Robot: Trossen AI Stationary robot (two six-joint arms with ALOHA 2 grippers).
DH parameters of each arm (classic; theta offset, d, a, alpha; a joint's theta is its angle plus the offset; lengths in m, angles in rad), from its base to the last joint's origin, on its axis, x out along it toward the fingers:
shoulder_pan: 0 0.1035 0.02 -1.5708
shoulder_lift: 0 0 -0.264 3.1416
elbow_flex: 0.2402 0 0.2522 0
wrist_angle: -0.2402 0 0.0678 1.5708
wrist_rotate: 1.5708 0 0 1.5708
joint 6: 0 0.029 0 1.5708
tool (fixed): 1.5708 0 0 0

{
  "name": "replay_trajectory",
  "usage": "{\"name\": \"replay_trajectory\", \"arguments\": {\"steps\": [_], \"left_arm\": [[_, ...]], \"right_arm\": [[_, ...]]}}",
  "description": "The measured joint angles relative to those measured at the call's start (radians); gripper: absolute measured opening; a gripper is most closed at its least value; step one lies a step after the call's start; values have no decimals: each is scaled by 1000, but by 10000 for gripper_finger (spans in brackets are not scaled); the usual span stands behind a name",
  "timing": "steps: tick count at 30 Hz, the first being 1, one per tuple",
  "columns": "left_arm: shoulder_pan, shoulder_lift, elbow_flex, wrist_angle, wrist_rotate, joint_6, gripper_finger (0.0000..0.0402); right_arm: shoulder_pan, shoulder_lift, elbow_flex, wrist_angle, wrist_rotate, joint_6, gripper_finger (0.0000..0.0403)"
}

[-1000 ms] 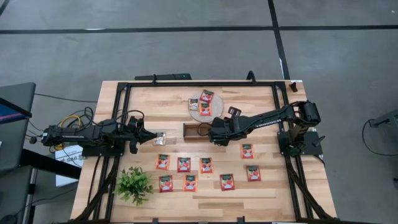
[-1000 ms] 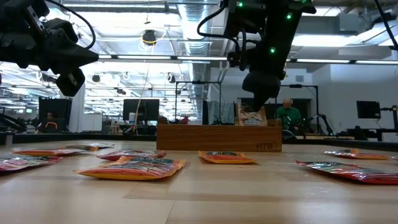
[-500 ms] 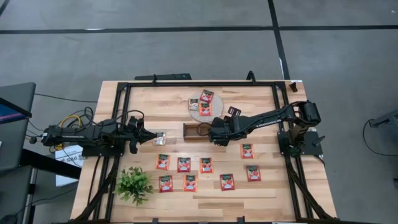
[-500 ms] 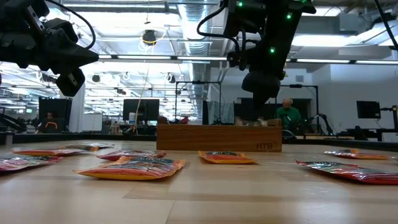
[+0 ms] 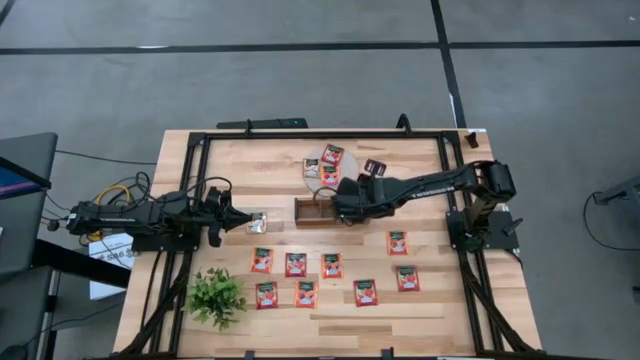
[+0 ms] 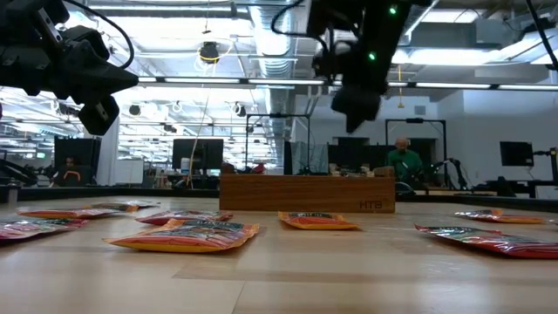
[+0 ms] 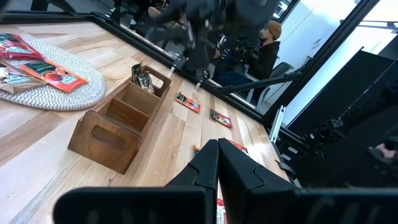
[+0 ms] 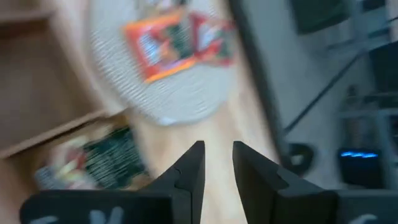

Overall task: Pick & Place Tea
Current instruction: Put the brown tea bag into the right section of the wooden organizer

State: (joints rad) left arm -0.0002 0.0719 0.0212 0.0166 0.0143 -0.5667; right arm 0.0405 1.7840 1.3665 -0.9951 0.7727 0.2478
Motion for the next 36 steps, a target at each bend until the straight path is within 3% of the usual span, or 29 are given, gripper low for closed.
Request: {"name": "replay_trajectory", "arguments": {"steps": [7, 15, 25, 31, 36], "left_arm": [[0, 0, 0, 1, 0, -7, 0], [0, 0, -1, 18, 0, -32, 0], [0, 0, -1, 105, -16, -53, 0], [0, 0, -1, 117, -49, -53, 0], [0, 0, -1, 125, -183, -53, 0]], "right_arm": [[-68, 0, 172, 16, 57, -231, 76], [-205, -52, 279, -30, 53, -250, 76], [-277, -342, 279, -182, -15, -112, 76], [-213, -555, 279, -202, -150, -64, 76], [-115, -693, 279, -202, -196, 9, 76]]}}
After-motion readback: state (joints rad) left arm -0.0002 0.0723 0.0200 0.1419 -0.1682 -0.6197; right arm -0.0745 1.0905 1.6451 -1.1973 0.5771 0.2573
